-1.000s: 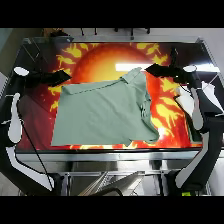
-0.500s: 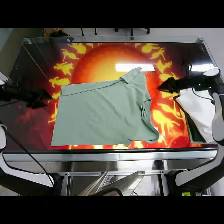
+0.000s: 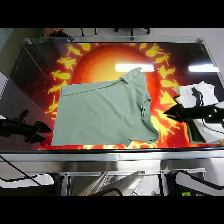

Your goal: Fold the shirts.

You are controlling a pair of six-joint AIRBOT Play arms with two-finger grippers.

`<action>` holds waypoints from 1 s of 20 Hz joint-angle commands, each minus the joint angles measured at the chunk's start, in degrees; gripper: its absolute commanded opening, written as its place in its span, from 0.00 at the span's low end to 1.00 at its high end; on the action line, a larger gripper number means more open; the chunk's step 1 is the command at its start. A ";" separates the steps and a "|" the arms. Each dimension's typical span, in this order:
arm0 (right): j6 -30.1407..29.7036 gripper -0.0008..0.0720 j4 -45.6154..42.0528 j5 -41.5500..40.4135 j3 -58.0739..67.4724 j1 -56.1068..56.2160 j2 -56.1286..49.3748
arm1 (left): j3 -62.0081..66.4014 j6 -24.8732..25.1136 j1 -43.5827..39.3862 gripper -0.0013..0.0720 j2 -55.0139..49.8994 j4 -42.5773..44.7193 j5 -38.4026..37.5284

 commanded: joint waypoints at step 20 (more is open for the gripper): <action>-2.23 0.12 -0.31 -12.00 -16.28 12.44 -4.66 | 1.46 4.59 -8.35 0.04 -8.90 -8.48 4.04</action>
